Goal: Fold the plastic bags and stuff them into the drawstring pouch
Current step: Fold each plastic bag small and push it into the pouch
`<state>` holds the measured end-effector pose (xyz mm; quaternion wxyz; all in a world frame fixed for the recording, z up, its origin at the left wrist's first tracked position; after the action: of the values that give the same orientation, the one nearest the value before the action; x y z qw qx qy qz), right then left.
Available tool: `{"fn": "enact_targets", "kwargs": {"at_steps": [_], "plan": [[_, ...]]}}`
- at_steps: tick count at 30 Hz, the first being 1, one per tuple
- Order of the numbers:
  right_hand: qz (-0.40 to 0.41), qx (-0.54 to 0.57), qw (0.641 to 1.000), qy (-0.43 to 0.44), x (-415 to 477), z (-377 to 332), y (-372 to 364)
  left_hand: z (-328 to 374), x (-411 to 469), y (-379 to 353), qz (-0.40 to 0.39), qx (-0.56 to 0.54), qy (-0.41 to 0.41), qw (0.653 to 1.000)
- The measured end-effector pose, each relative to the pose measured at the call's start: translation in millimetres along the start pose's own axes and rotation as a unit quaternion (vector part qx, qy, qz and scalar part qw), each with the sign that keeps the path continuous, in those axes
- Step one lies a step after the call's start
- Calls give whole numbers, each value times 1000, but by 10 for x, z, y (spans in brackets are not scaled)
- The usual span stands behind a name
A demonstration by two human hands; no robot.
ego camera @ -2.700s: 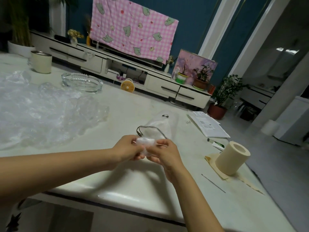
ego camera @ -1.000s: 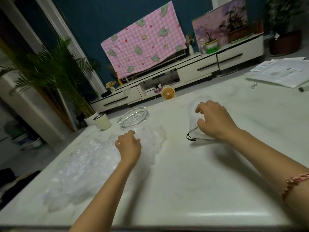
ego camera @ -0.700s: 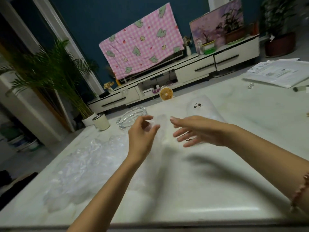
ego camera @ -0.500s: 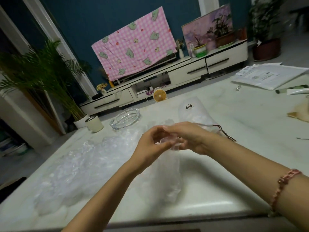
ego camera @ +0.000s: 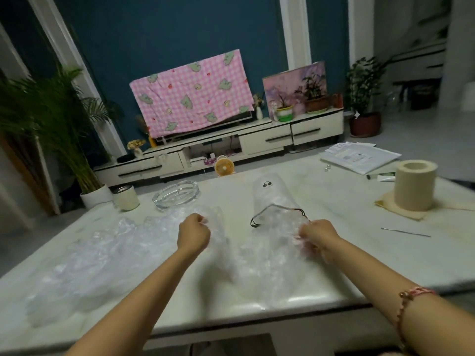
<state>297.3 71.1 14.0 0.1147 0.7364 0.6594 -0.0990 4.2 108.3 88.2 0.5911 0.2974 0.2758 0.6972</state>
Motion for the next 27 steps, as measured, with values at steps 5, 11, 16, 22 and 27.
{"fn": "enact_targets", "kwargs": {"at_steps": [5, 11, 16, 22, 27], "plan": [[148, -366, 913, 103, -226, -245, 269, -349, 203, 459, 63, -38, 98, 992], [-62, -547, 783, 289, -185, -263, -337, -274, -21, 777, 139, 210, 113, 961], [-130, -631, 735, 210, -85, 72, -428, 706, -718, -102, -8, 269, -310, 912], [-178, -395, 874, 221, -235, -61, -205, 579, -1185, -1367, -352, 397, -287, 797], [-294, -524, 784, 156, -538, 160, -167, 770, -1066, -1045, -303, 201, -244, 899]]}}
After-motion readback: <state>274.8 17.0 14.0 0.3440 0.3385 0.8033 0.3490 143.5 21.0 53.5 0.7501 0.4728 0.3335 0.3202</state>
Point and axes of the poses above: each hand's wrist, its own x-axis towards the middle knuckle, its own y-axis out of the back of the hand, z = x × y, the point moved 8 cm from there along x, towards the middle knuckle, and after that the axes turned 12 degrees about -z, right-handed, at the moved point
